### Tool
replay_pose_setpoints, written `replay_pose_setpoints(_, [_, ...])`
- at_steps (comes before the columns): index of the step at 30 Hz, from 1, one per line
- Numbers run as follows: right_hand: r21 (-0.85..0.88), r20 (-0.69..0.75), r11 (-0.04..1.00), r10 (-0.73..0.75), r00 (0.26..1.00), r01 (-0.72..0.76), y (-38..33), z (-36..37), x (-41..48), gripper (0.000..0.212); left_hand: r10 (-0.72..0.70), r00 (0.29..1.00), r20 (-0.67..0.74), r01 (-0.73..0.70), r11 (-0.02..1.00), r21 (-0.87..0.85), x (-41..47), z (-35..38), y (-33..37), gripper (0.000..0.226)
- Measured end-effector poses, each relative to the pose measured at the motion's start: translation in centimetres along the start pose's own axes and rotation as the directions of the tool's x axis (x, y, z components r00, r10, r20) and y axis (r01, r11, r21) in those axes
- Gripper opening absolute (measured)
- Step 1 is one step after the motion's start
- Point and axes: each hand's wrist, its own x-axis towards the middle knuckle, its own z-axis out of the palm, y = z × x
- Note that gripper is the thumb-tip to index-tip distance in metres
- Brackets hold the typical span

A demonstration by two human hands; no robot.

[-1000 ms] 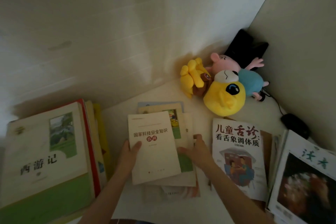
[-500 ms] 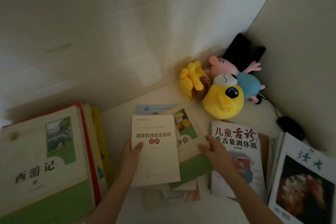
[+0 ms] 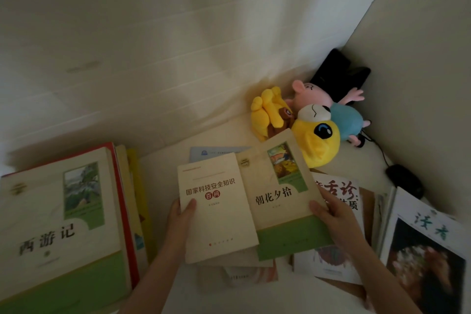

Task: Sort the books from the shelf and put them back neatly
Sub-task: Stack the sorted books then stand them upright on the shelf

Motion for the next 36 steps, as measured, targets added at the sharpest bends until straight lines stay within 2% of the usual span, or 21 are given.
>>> replay_pose_setpoints(6, [-0.109,-0.106,0.992,-0.081,0.991,0.069,-0.8,0.0,-0.1,0.036,0.017,1.0,0.002,-0.017,0.999,-0.049,-0.1,0.1,-0.5,0.018])
replay_pose_setpoints(10, [-0.184,-0.105,0.978,-0.122,0.987,0.101,-1.3,-0.4,0.5,0.038,0.033,0.999,-0.013,-0.033,0.999,0.019,0.3,-0.3,-1.0,0.013])
replay_pose_setpoints(14, [-0.202,-0.132,0.977,-0.099,0.986,0.071,-0.7,-0.1,0.7,0.039,0.151,0.986,-0.074,-0.147,0.988,0.056,-0.1,-0.5,-0.7,0.017])
replay_pose_setpoints(20, [-0.229,-0.157,0.973,-0.014,0.988,-0.022,1.4,-0.7,-0.2,0.042,0.28,0.928,-0.245,-0.294,0.956,-0.021,-1.2,-1.0,1.5,0.028])
replay_pose_setpoints(22, [-0.238,-0.162,0.97,0.006,0.987,-0.045,1.7,-1.0,-0.6,0.042,0.213,0.948,-0.235,-0.229,0.972,-0.044,-0.6,-1.4,1.6,0.028])
replay_pose_setpoints(24, [-0.249,-0.18,0.967,0.011,0.984,-0.057,1.8,-1.4,-0.8,0.043,0.065,0.988,-0.137,-0.075,0.995,-0.066,0.2,-1.4,1.3,0.028])
replay_pose_setpoints(26, [-0.267,-0.202,0.962,0.001,0.979,-0.056,1.8,-1.7,-0.9,0.043,-0.018,0.999,-0.03,0.018,1.0,0.006,0.5,-0.6,0.5,0.023])
replay_pose_setpoints(29, [-0.253,-0.22,0.965,0.012,0.975,-0.069,1.8,-2.0,-0.7,0.044,0.121,0.992,-0.024,-0.112,0.968,0.225,0.2,1.3,-0.9,0.02])
replay_pose_setpoints(33, [-0.237,-0.222,0.969,0.019,0.975,-0.073,1.7,-2.0,-0.8,0.045,0.164,0.984,-0.063,-0.117,0.878,0.465,0.1,2.8,-2.3,0.043])
replay_pose_setpoints(36, [-0.204,-0.219,0.977,0.02,0.976,-0.065,1.7,-2.1,-1.5,0.044,0.206,0.979,-0.001,-0.176,0.839,0.515,0.0,3.2,-3.3,0.055])
